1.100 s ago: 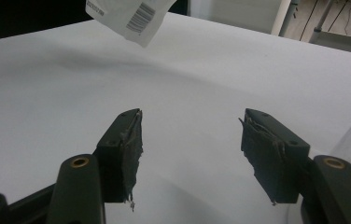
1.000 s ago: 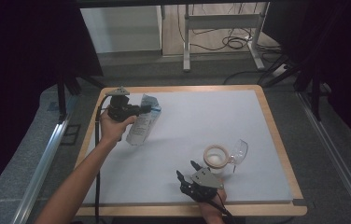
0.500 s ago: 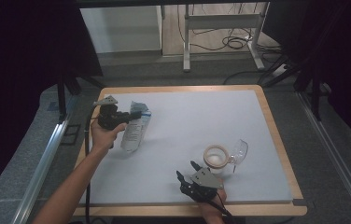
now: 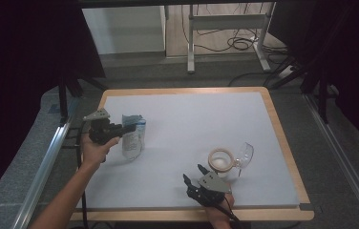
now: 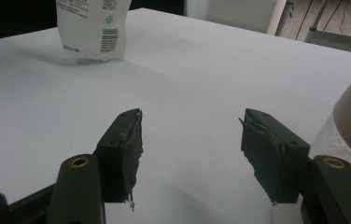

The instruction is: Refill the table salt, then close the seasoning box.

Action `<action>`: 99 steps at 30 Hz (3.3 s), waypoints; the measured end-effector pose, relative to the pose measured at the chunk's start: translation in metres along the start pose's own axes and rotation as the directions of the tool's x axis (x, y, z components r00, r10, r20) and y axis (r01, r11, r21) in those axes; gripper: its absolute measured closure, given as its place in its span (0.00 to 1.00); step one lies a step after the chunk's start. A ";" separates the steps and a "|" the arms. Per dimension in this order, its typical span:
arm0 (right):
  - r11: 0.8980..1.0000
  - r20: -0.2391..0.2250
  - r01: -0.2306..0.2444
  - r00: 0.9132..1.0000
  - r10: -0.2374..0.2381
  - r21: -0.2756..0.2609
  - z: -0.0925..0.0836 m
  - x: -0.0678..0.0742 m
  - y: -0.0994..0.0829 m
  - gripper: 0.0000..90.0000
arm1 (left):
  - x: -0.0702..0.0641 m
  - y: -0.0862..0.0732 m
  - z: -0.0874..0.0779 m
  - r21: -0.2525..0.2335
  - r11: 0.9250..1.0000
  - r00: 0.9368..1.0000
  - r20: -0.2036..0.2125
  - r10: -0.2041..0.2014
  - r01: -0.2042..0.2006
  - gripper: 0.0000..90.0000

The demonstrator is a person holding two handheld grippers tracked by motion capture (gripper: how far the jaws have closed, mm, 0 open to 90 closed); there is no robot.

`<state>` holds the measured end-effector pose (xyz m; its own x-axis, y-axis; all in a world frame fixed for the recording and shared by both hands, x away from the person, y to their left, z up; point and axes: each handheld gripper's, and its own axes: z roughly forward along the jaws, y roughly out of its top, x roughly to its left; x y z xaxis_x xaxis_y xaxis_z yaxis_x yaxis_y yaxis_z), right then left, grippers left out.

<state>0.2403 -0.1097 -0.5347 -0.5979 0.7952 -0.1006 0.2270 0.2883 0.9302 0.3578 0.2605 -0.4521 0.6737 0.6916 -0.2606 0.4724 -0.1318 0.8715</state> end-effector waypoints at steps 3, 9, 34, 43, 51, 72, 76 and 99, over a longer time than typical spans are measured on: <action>1.000 0.001 -0.003 1.000 0.003 0.004 -0.001 -0.001 0.000 0.44 | 0.002 -0.006 -0.005 -0.008 1.000 1.000 -0.006 -0.016 0.016 0.95; 1.000 -0.001 -0.007 1.000 0.007 -0.001 0.000 -0.001 0.000 0.44 | 0.007 -0.015 -0.012 -0.017 0.999 0.999 -0.013 -0.039 0.039 0.90; 1.000 0.002 -0.004 1.000 0.004 0.002 0.000 -0.002 0.000 0.43 | 0.004 -0.025 -0.012 0.003 1.000 0.998 -0.063 -0.028 0.028 0.44; 1.000 -0.002 -0.003 1.000 0.003 0.003 0.001 -0.001 0.000 0.43 | 0.002 -0.032 -0.017 0.005 1.000 0.997 -0.075 -0.020 0.020 0.37; 1.000 -0.001 -0.009 1.000 0.009 0.001 0.000 -0.004 0.001 0.43 | -0.002 -0.042 -0.021 0.038 0.999 0.997 -0.074 -0.012 0.015 0.30; 0.997 -0.085 0.002 0.996 -0.009 -0.080 -0.037 -0.022 0.015 0.73 | -0.016 -0.094 -0.031 0.066 0.997 0.993 -0.121 -0.018 0.026 0.25; 0.996 -0.091 0.019 0.996 -0.027 -0.085 -0.052 -0.033 0.018 0.95 | -0.016 -0.100 -0.030 0.070 0.997 0.993 -0.115 -0.032 0.040 0.24; 0.985 0.047 -0.078 0.995 0.086 -0.157 -0.129 -0.108 0.002 1.00 | -0.022 -0.116 -0.011 0.126 0.992 0.993 -0.116 -0.009 0.024 0.24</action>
<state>0.2065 -0.2639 -0.4770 -0.5395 0.8412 -0.0361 0.1497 0.1381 0.9790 0.2822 0.2687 -0.5424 0.5991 0.7702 -0.2188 0.5560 -0.2035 0.8059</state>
